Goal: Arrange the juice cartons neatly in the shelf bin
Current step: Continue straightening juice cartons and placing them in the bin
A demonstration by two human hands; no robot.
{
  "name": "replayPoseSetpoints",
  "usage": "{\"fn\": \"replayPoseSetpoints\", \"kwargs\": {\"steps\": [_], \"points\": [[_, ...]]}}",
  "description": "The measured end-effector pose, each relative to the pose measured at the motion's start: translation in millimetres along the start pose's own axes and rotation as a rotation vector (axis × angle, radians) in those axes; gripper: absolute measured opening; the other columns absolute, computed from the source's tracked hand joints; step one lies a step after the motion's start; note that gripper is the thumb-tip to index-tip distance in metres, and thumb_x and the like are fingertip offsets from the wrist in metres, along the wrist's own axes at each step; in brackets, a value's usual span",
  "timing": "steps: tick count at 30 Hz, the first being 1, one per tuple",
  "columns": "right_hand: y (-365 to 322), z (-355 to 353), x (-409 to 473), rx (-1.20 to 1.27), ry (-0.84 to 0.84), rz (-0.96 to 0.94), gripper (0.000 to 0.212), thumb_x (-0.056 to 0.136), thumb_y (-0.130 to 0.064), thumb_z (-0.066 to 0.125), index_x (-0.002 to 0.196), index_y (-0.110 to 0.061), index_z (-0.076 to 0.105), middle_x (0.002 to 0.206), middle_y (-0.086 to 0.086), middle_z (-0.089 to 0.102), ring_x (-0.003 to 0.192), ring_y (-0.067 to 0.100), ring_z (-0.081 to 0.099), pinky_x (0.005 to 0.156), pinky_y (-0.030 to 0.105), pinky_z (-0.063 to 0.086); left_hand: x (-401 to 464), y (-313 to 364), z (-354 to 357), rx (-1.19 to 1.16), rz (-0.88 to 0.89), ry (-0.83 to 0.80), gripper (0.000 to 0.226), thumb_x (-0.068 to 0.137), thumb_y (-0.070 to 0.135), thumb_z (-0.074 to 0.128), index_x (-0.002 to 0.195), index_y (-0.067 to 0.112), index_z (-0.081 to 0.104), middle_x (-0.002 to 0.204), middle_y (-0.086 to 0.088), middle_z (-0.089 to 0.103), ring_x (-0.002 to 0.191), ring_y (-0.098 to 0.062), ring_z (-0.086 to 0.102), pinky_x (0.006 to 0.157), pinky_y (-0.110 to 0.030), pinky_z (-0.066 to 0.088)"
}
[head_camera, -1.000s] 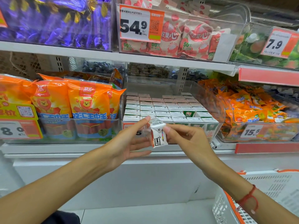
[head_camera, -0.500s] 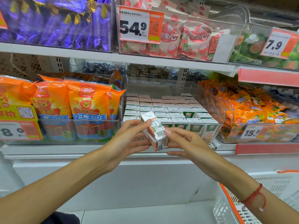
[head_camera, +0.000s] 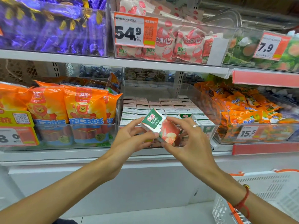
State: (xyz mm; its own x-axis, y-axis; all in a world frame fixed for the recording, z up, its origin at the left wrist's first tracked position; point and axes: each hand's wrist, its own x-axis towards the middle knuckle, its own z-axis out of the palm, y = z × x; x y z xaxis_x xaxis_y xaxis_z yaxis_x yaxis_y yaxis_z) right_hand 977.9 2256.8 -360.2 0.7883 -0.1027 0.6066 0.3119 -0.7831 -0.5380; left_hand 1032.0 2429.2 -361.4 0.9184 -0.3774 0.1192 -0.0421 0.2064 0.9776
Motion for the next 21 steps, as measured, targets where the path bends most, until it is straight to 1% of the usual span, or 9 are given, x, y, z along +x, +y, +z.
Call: {"fn": "replayPoseSetpoints", "kwargs": {"steps": [2, 4, 8, 10, 12, 15, 17, 19, 21], "points": [[-1.1, 2.3, -1.0, -0.031, -0.018, -0.056, 0.065, 0.072, -0.024, 0.084, 0.131, -0.025, 0.056, 0.114, -0.007, 0.054, 0.103, 0.012, 0.054, 0.076, 0.031, 0.056, -0.9, -0.7, 1.3, 0.002, 0.008, 0.019, 0.033, 0.080, 0.021, 0.077, 0.111, 0.025, 0.066, 0.100, 0.005, 0.075, 0.094, -0.008, 0.071, 0.069, -0.016, 0.056], [-0.1, 4.4, -2.2, 0.011, -0.100, -0.056, 0.068, 0.073, -0.027, 0.084, 0.133, -0.029, 0.052, 0.116, -0.011, 0.049, 0.108, 0.011, 0.051, 0.080, 0.030, 0.055, -2.2, -2.5, -0.1, 0.036, 0.026, 0.048, 0.025, 0.082, 0.023, 0.075, 0.107, 0.023, 0.069, 0.098, 0.004, 0.075, 0.096, -0.010, 0.071, 0.071, -0.016, 0.056], [5.1, -1.2, 0.2, 0.200, -0.234, 0.061, 0.062, 0.081, -0.037, 0.075, 0.134, -0.043, 0.045, 0.127, -0.021, 0.047, 0.118, -0.001, 0.048, 0.090, 0.015, 0.048, -3.0, -0.7, -5.4, 0.243, 0.174, 0.065, 0.039, 0.076, 0.018, 0.081, 0.105, 0.039, 0.064, 0.095, 0.019, 0.073, 0.092, 0.003, 0.067, 0.071, -0.011, 0.053], [5.8, -4.2, 2.5, 0.225, -0.234, 0.044, 0.060, 0.084, -0.027, 0.073, 0.135, -0.043, 0.046, 0.134, -0.019, 0.049, 0.119, -0.007, 0.047, 0.087, 0.009, 0.045, -3.2, 0.4, -5.8, 0.353, 0.303, 0.022, 0.044, 0.074, 0.014, 0.082, 0.106, 0.038, 0.063, 0.102, 0.023, 0.070, 0.099, 0.005, 0.064, 0.078, -0.009, 0.051], [5.9, -5.8, 4.3, 0.253, -0.185, 0.007, 0.055, 0.083, -0.013, 0.074, 0.128, -0.036, 0.055, 0.129, -0.013, 0.057, 0.112, -0.010, 0.050, 0.079, 0.005, 0.046, -5.1, -0.2, -4.9, 0.454, 0.410, -0.017, 0.044, 0.074, 0.014, 0.082, 0.105, 0.037, 0.062, 0.105, 0.031, 0.066, 0.105, 0.009, 0.060, 0.081, -0.005, 0.047], [9.5, -7.8, 5.2, 0.170, -0.144, -0.070, 0.049, 0.081, -0.011, 0.076, 0.118, -0.037, 0.059, 0.119, -0.010, 0.062, 0.111, -0.004, 0.052, 0.077, 0.001, 0.043, -4.1, -4.1, -7.4, 0.493, 0.458, -0.024, 0.040, 0.074, 0.021, 0.080, 0.105, 0.035, 0.060, 0.107, 0.033, 0.064, 0.108, 0.009, 0.058, 0.081, -0.004, 0.045], [13.4, -6.6, 6.3, 0.093, -0.139, -0.110, 0.046, 0.084, -0.017, 0.075, 0.122, -0.036, 0.059, 0.118, -0.012, 0.060, 0.113, 0.001, 0.050, 0.082, 0.002, 0.040, -2.2, -4.8, -7.6, 0.565, 0.475, -0.016, 0.042, 0.075, 0.028, 0.077, 0.111, 0.035, 0.057, 0.111, 0.032, 0.061, 0.110, 0.008, 0.056, 0.084, -0.004, 0.044], [18.5, -4.3, 9.0, -0.003, -0.121, -0.147, 0.044, 0.087, -0.024, 0.071, 0.129, -0.033, 0.058, 0.117, -0.012, 0.057, 0.113, 0.005, 0.046, 0.088, 0.006, 0.035, 2.2, -3.8, -6.1, 0.633, 0.502, -0.008, 0.049, 0.079, 0.023, 0.077, 0.117, 0.039, 0.052, 0.117, 0.031, 0.057, 0.115, 0.008, 0.052, 0.086, -0.003, 0.042], [24.3, -3.2, 13.3, -0.061, -0.110, -0.175, 0.045, 0.090, -0.027, 0.068, 0.133, -0.030, 0.057, 0.115, -0.011, 0.055, 0.111, 0.007, 0.043, 0.090, 0.007, 0.032, 7.1, -2.5, -3.0, 0.672, 0.539, -0.022, 0.055, 0.082, 0.018, 0.076, 0.123, 0.044, 0.049, 0.120, 0.030, 0.055, 0.118, 0.007, 0.049, 0.089, -0.007, 0.045]]}}
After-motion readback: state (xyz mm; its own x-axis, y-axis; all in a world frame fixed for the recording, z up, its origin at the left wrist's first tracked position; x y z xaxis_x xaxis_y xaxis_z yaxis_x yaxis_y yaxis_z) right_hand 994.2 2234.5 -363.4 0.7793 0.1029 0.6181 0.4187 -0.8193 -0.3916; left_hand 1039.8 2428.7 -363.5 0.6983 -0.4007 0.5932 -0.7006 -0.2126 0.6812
